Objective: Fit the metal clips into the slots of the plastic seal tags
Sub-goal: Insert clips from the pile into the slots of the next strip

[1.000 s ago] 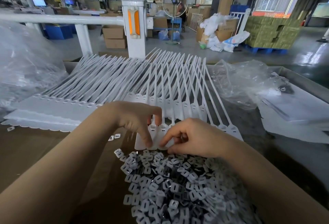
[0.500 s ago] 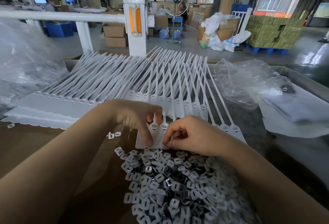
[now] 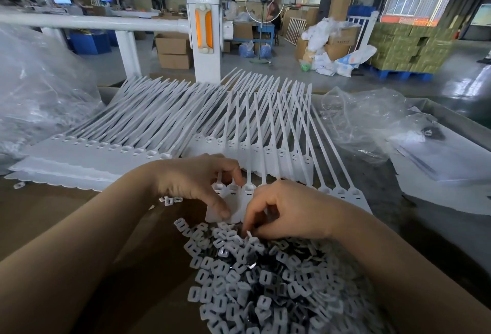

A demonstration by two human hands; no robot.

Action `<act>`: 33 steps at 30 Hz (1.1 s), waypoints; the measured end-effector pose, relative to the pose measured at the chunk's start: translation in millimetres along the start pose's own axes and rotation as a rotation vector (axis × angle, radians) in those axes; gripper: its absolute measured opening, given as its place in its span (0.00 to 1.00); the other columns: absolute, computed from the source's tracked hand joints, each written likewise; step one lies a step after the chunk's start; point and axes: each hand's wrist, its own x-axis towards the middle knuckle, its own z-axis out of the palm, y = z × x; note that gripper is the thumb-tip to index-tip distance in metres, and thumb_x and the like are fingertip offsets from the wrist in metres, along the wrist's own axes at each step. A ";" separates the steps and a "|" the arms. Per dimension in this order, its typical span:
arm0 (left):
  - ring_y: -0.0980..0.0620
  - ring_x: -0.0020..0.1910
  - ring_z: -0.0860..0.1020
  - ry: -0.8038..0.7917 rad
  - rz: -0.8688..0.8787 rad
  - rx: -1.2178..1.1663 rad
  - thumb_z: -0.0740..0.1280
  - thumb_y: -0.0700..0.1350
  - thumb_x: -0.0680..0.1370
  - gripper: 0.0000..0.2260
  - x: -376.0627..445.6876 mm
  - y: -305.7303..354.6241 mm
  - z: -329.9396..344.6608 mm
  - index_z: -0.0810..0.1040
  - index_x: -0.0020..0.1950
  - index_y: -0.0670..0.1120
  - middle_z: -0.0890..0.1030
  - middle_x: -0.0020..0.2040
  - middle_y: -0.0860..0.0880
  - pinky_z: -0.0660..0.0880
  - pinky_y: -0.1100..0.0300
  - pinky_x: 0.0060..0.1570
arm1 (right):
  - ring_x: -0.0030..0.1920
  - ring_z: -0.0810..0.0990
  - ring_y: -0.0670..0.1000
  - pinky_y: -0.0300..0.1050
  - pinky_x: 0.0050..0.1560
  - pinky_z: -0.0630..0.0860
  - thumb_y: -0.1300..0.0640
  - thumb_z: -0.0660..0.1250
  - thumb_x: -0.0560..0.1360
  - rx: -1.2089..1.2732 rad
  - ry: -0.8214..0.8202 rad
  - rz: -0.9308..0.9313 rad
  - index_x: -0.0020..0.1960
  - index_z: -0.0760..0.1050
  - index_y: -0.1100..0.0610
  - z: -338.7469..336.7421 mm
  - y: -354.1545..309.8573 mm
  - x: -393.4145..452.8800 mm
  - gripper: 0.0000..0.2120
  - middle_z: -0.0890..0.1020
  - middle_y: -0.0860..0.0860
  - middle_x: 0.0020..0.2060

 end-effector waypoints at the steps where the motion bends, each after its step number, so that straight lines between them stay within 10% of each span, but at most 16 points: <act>1: 0.60 0.59 0.72 -0.001 0.003 0.004 0.82 0.51 0.64 0.24 -1.0 0.7 0.3 0.76 0.53 0.68 0.73 0.57 0.58 0.71 0.60 0.59 | 0.40 0.76 0.35 0.29 0.42 0.71 0.57 0.74 0.73 0.014 -0.012 -0.003 0.49 0.85 0.46 0.4 -0.6 -0.3 0.08 0.78 0.32 0.38; 9: 0.58 0.60 0.72 0.021 0.004 0.047 0.81 0.49 0.65 0.25 -5.1 8.0 1.2 0.76 0.56 0.64 0.72 0.58 0.59 0.71 0.60 0.61 | 0.42 0.79 0.49 0.42 0.44 0.77 0.53 0.76 0.72 0.143 -0.013 0.013 0.51 0.84 0.45 -2.2 -2.4 -3.3 0.09 0.83 0.49 0.43; 15: 0.57 0.61 0.72 0.018 -0.003 0.065 0.81 0.49 0.65 0.25 -4.9 10.7 1.4 0.76 0.57 0.63 0.72 0.59 0.58 0.71 0.57 0.63 | 0.39 0.78 0.38 0.31 0.42 0.73 0.55 0.75 0.73 0.077 -0.048 0.010 0.48 0.84 0.46 0.6 -6.9 -2.9 0.05 0.80 0.37 0.38; 33: 0.68 0.57 0.71 0.032 0.065 0.089 0.81 0.49 0.65 0.23 -7.9 15.9 -9.3 0.78 0.54 0.66 0.74 0.55 0.66 0.65 0.67 0.58 | 0.36 0.78 0.37 0.30 0.39 0.73 0.55 0.74 0.74 0.263 0.087 0.028 0.43 0.80 0.46 -11.0 -5.4 -8.6 0.05 0.83 0.40 0.37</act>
